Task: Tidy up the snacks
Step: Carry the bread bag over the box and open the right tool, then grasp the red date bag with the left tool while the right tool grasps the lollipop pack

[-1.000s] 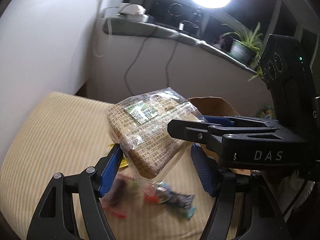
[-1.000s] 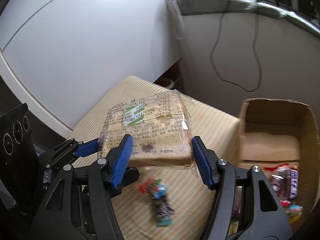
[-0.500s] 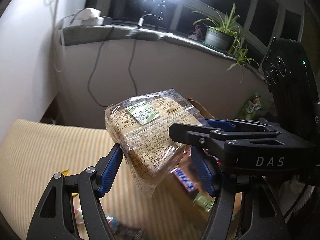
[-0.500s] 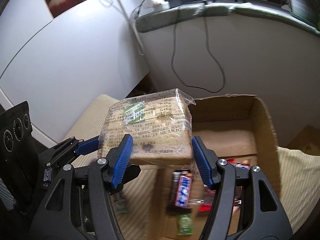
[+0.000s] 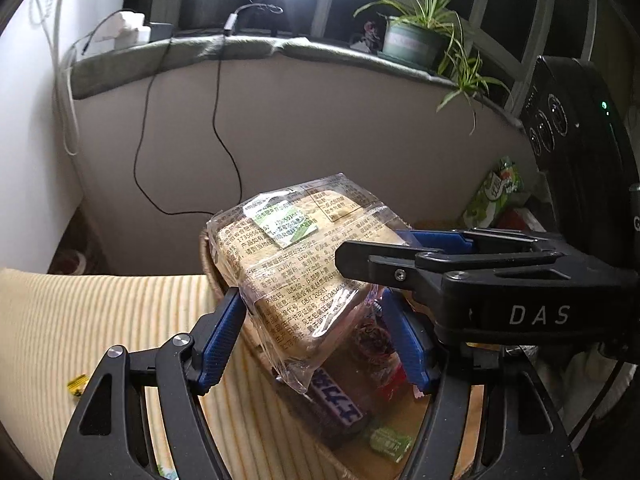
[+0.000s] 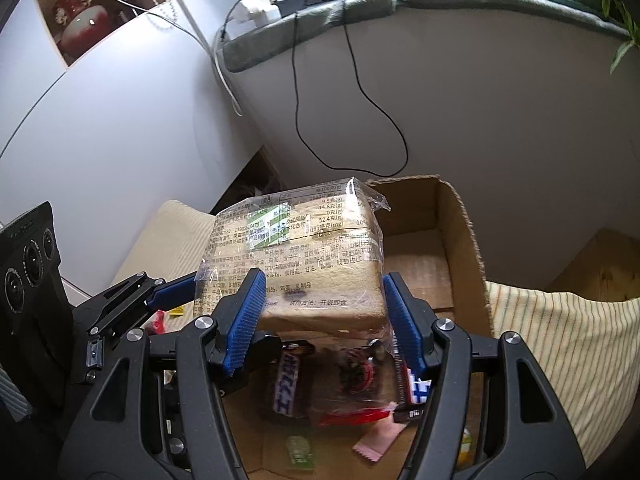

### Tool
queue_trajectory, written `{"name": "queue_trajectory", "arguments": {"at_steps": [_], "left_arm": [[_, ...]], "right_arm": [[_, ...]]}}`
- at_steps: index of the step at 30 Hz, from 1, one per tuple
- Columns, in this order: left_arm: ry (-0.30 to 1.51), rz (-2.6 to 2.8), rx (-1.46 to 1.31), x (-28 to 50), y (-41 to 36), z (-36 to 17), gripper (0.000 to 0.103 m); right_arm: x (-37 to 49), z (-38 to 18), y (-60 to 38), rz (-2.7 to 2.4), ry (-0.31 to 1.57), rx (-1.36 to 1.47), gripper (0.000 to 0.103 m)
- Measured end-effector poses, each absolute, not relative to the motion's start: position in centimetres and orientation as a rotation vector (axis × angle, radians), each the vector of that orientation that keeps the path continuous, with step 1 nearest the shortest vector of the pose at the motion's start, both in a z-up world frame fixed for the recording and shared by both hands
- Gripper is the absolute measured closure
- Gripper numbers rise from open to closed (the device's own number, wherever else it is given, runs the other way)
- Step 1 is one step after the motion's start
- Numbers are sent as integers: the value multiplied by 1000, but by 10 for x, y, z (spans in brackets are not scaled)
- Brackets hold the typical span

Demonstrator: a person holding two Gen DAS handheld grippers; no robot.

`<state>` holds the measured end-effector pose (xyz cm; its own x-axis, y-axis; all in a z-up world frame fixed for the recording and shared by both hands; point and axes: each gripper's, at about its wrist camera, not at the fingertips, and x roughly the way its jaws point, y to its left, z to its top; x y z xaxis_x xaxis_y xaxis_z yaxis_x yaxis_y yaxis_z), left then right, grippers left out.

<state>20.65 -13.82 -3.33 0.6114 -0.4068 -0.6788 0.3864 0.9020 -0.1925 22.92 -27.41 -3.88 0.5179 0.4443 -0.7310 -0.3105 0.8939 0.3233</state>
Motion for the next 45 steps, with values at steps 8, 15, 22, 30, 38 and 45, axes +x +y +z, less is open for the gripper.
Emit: {"name": "queue_trajectory", "arguments": {"at_steps": [8,15,22,30,38,45], "left_arm": [[826,-461,-3,213,-150,-43,34],[838,-454,12,214,-151,-44,34],[820,-453,17,209,-145,-39,33],[802,-459,6,198,-137,-33,33],[771,-461,-1,181,-126,-20,33],[745,-453,-10,160,-109,-10,33]], "right_arm": [[244,-51,-282,442,952,180,39],[248,-51,-277,411,952,165,36],[244,-45,-275,383,934,141,31],[232,-37,-274,371,922,127,31],[215,-21,-263,370,894,93,31],[196,-8,-252,375,872,73,31]]}}
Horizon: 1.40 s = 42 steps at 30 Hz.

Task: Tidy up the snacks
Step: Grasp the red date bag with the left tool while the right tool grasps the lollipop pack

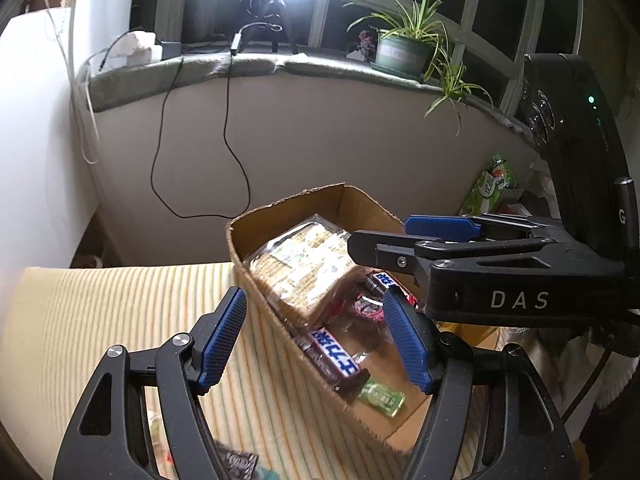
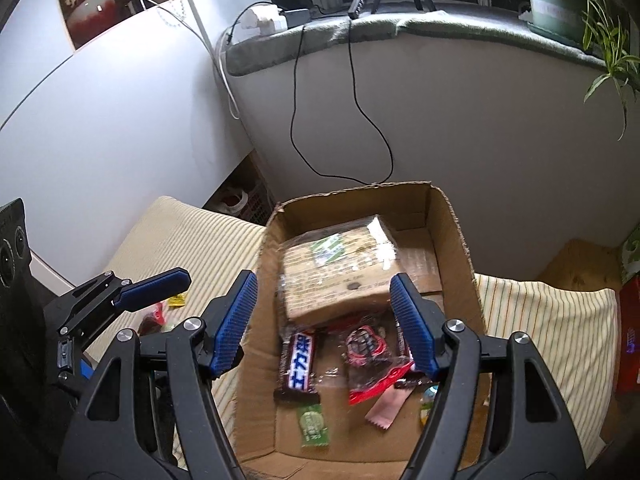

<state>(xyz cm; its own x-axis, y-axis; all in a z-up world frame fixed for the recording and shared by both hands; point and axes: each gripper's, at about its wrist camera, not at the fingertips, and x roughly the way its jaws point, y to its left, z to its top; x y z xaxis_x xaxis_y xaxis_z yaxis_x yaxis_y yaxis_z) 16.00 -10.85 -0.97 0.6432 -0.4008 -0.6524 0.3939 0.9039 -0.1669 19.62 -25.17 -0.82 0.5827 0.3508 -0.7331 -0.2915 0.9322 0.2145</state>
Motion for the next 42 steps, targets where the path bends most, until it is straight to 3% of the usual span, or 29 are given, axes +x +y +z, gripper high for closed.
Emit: {"name": "queue_trajectory", "arguments": {"at_steps": [3,6,14,17,30,42], "left_arm": [[732,-444,-8,151,-100,-6,33],[721,-433,-11,142,-87,-4,33],[712,-375,-35,120,-35,-9,32],[721,-341,-54,114,-11,-15,32],[781,-218,-129,81,68,-51,32],[817,-239,-98,77,75,-73,32]], "right_arm": [[187,-5,-244,384,861,63,31],[176,-2,-236,392,843,45,21],[140,-2,-205,414,797,-33,20],[125,-5,-190,425,773,-90,10],[78,-31,-140,538,769,-149,10],[59,-75,-100,577,818,-231,10]]}}
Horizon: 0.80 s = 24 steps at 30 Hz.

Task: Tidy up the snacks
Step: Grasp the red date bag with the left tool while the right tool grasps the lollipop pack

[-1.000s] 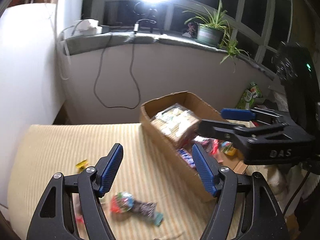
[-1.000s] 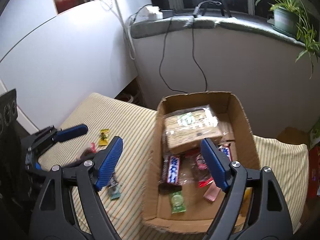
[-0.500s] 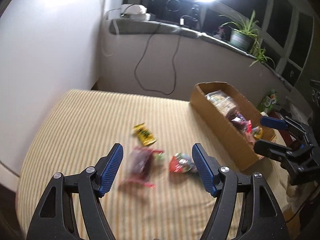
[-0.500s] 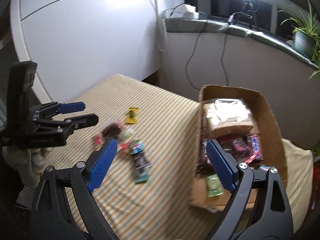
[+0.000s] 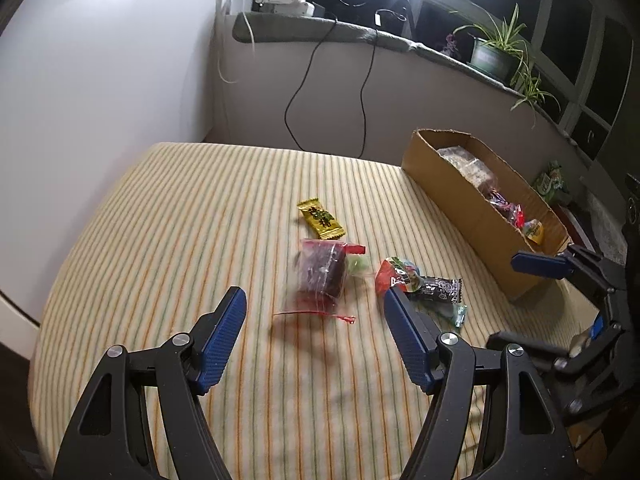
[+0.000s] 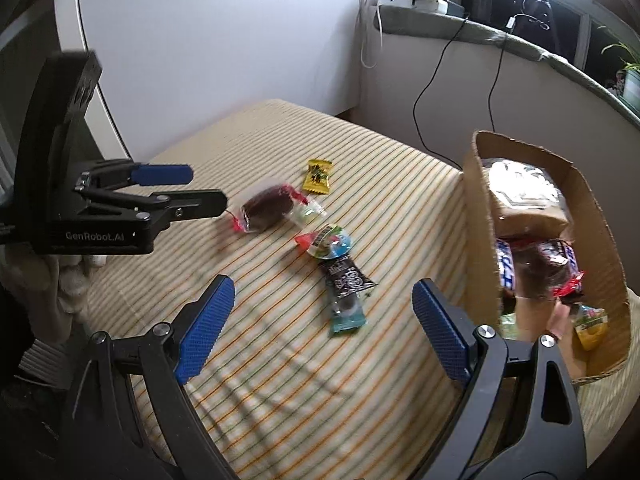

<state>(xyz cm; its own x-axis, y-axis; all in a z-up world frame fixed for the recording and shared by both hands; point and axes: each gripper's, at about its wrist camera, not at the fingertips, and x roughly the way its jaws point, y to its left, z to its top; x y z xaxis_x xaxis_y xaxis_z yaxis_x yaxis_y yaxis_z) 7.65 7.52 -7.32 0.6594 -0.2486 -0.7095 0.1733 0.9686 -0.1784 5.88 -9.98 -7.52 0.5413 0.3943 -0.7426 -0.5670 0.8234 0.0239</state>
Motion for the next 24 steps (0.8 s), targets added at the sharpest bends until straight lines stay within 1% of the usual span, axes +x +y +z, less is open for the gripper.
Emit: {"name": "queue_trajectory", "arguments": {"at_steps": [1,3,6,8,9,11,14,16,21,24], "left_arm": [[819,-245,-101,78,75,-75,33],[829,-255,-105,84,73,-78,39],[849,-269,-113,92,72,-85,43],[857,-274,-119,95,72,-88,45],[860,-277,-119,97,73,-89,46],[863,-281,-117,100,73,-91,49],[866,-286,-113,102,73,-93,53],[868,-291,-109,105,73,-94,54],[872,-300,-97,109,71,-96,54],[875,-305,-90,110,70,-97,57]], "right_arm": [[60,-77,-98,575,822,-230,10],[64,-81,-98,569,831,-224,10],[71,-85,-97,557,848,-216,11],[76,-88,-95,548,860,-217,18],[78,-90,-94,543,870,-219,19],[81,-92,-92,540,881,-228,27],[85,-96,-87,527,895,-255,37],[88,-97,-85,529,905,-256,38],[96,-97,-76,543,903,-253,38],[103,-99,-68,547,907,-260,38]]}}
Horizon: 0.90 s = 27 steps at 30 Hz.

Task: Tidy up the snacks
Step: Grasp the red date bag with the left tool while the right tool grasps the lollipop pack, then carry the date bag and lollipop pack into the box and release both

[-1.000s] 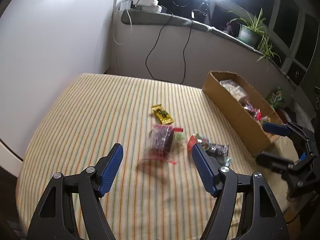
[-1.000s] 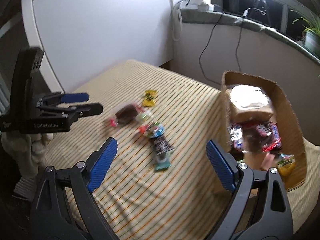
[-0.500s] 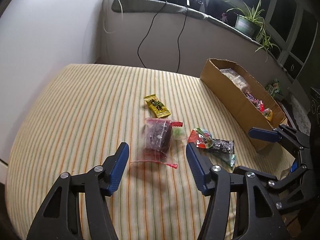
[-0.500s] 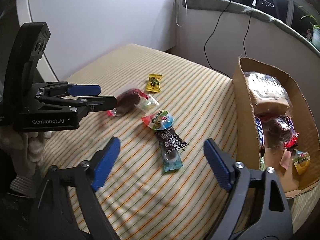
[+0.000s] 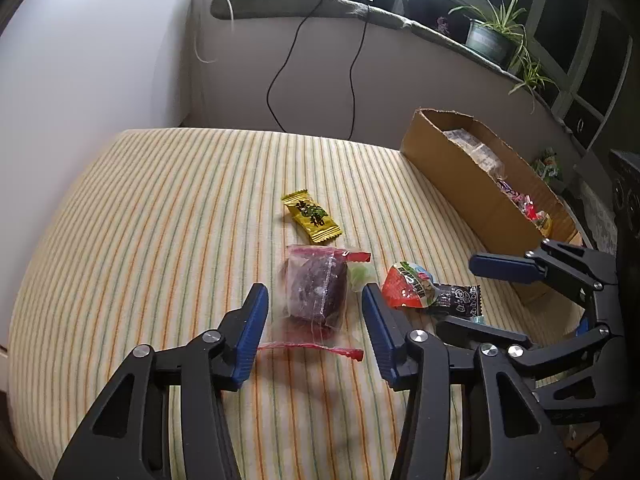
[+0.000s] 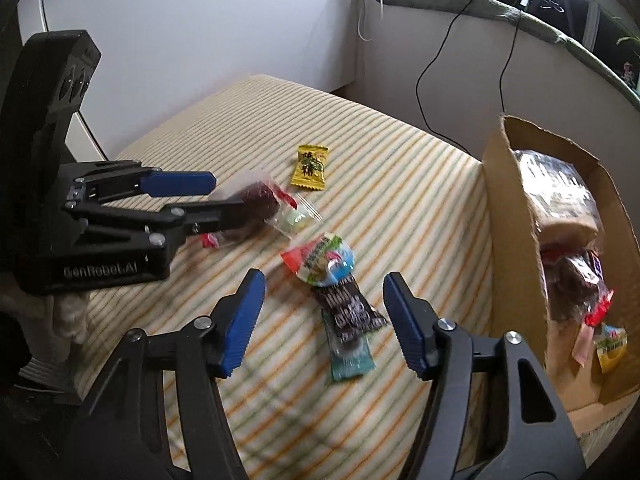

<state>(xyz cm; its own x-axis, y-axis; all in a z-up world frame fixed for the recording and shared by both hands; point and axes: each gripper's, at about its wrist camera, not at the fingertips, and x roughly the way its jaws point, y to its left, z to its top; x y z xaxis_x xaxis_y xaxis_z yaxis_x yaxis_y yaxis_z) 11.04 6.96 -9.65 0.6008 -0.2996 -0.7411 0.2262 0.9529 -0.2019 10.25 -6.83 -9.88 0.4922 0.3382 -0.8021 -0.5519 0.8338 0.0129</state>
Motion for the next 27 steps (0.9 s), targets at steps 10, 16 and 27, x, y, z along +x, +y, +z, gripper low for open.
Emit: {"name": "queue_trajectory", "arguments": {"at_steps": [10,16,27], "left_arm": [[907,-328,-90,122,62,-104,60],[921,-335,-119,124,65,-109,71],[900,-324,-135,118,70,-103,72]], "right_arm": [[117,-113,-50,545,932,-296,47],[123,-118,-46,550,950,-291,56],[120,-111,-46,563,921,-281,57]]}}
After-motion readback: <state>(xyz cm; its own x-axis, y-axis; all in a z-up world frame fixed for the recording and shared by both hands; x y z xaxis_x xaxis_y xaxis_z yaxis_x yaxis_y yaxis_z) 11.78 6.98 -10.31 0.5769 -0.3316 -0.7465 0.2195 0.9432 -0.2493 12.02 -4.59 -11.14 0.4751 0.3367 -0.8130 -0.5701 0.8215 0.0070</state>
